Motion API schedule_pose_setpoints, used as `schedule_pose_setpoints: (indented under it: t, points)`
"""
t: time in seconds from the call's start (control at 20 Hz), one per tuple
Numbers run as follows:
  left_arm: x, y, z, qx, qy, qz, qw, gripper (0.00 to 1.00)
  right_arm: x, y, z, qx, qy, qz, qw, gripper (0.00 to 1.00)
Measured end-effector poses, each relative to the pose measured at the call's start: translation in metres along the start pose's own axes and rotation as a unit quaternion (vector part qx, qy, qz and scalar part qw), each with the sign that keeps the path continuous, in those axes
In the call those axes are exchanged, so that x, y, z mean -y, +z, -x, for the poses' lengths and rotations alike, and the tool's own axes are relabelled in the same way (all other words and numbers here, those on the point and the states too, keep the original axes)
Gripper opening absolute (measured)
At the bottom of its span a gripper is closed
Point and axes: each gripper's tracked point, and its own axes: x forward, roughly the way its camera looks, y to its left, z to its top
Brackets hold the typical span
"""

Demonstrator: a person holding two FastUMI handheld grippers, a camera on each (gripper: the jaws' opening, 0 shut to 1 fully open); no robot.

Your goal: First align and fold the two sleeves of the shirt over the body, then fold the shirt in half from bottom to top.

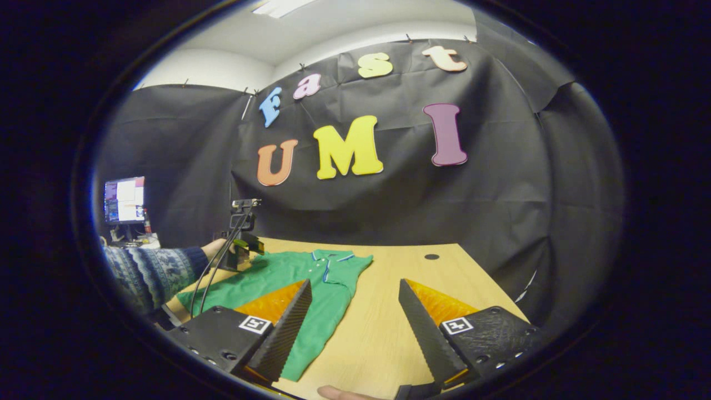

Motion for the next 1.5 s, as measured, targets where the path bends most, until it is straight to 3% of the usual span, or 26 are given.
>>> schedule_pose_setpoints:
  t: [0.15,0.3,0.35,0.4,0.5,0.55,0.65,0.9,1.1,1.25,1.5]
  points:
    - [0.003,-0.006,-0.006,0.002,-0.018,0.027,0.999,0.87,0.003,-0.005,-0.003,-0.005,-0.004,-0.004,1.0,0.95]
    - [0.001,-0.007,-0.013,-0.012,-0.006,0.005,1.0,0.76,-0.003,-0.008,-0.002,-0.009,0.006,-0.008,1.0,0.97]
    - [-0.001,-0.007,-0.015,-0.016,0.001,-0.004,1.0,0.7,-0.004,-0.009,-0.003,-0.01,0.007,-0.006,1.0,0.98]
    - [0.0,-0.007,-0.016,-0.018,0.004,-0.008,1.0,0.52,-0.005,-0.013,-0.003,-0.013,0.007,-0.002,1.0,0.98]
    - [0.003,-0.007,-0.017,-0.02,-0.003,-0.01,1.0,0.36,-0.009,-0.017,-0.004,-0.016,0.009,0.005,1.0,0.98]
    - [0.004,-0.006,-0.017,-0.022,-0.01,-0.005,1.0,0.19,-0.012,-0.018,-0.004,-0.016,0.012,0.01,1.0,1.0]
    - [0.004,-0.008,-0.014,-0.03,-0.014,-0.002,0.999,0.11,-0.016,-0.02,-0.004,-0.015,0.015,0.02,1.0,0.98]
    - [0.013,0.008,-0.005,-0.016,-0.011,-0.009,1.0,0.06,-0.016,-0.023,-0.007,-0.012,0.009,0.027,1.0,0.98]
    - [0.025,0.024,0.004,-0.005,0.001,-0.047,0.999,0.06,-0.008,-0.03,-0.01,-0.028,0.004,0.005,1.0,0.98]
    - [0.056,0.03,0.011,0.002,-0.031,-0.029,0.999,0.06,0.003,-0.03,-0.011,-0.028,-0.017,0.012,0.999,0.98]
    - [0.098,0.037,0.025,0.007,-0.064,-0.039,0.997,0.06,0.006,-0.037,-0.013,-0.037,-0.022,0.004,0.999,0.98]
